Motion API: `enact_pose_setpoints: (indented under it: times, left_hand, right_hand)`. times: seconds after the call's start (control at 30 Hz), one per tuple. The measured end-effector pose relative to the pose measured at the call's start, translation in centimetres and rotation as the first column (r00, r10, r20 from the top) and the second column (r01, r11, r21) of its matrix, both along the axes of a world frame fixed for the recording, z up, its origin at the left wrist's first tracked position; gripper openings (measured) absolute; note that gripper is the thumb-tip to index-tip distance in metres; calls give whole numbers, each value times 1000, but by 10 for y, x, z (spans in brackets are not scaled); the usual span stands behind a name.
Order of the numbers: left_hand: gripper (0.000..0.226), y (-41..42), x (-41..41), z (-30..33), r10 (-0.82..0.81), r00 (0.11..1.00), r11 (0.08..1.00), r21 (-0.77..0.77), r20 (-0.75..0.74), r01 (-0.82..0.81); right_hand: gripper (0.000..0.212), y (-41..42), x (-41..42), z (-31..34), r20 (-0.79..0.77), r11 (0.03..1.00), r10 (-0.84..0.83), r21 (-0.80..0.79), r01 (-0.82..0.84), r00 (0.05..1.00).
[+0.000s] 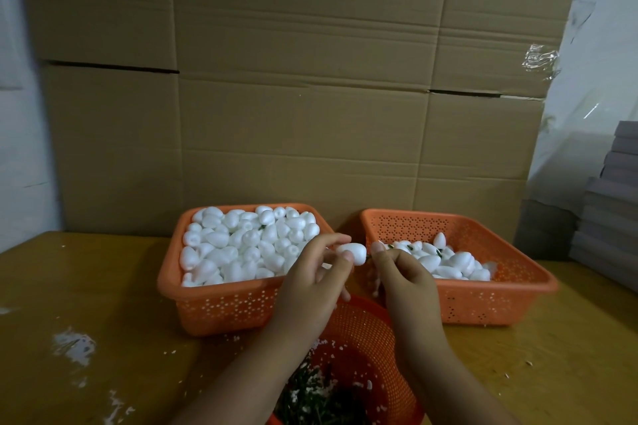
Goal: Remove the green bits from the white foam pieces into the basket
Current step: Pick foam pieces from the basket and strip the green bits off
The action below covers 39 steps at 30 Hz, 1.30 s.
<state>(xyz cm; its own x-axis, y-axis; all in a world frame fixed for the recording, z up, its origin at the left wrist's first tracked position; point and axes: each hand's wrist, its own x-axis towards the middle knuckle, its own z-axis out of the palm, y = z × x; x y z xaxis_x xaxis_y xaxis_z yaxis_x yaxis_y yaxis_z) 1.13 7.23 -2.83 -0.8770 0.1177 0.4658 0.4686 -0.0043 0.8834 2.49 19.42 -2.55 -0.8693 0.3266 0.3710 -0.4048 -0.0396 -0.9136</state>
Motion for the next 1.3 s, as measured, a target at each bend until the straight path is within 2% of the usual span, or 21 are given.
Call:
enact_pose_setpoints:
  times: [0.3,0.4,0.47,0.77,1.3]
  left_hand:
    - [14,-1,-1,0,17,999,1000,-13,-35,-17]
    - [9,-2,-3,-1,54,998,998,36,-24,-53]
    - [13,-3,-4,-2,69,998,997,44,-13,-69]
    - [21,-5,-6,-5,138,987,986,-79,-79,-145]
    - [24,-6,-3,-5,129,985,986,-86,-115,-140]
  right_hand:
    - [40,0,0,0,25,1000,25,2,-26,999]
    - [23,-2,0,2,11,996,86,-23,-86,996]
    - [14,-2,1,1,6,995,101,0,-101,995]
    - [15,-2,-1,-3,-73,991,-11,135,21,997]
    - [15,0,0,-6,-119,963,-47,257,76,992]
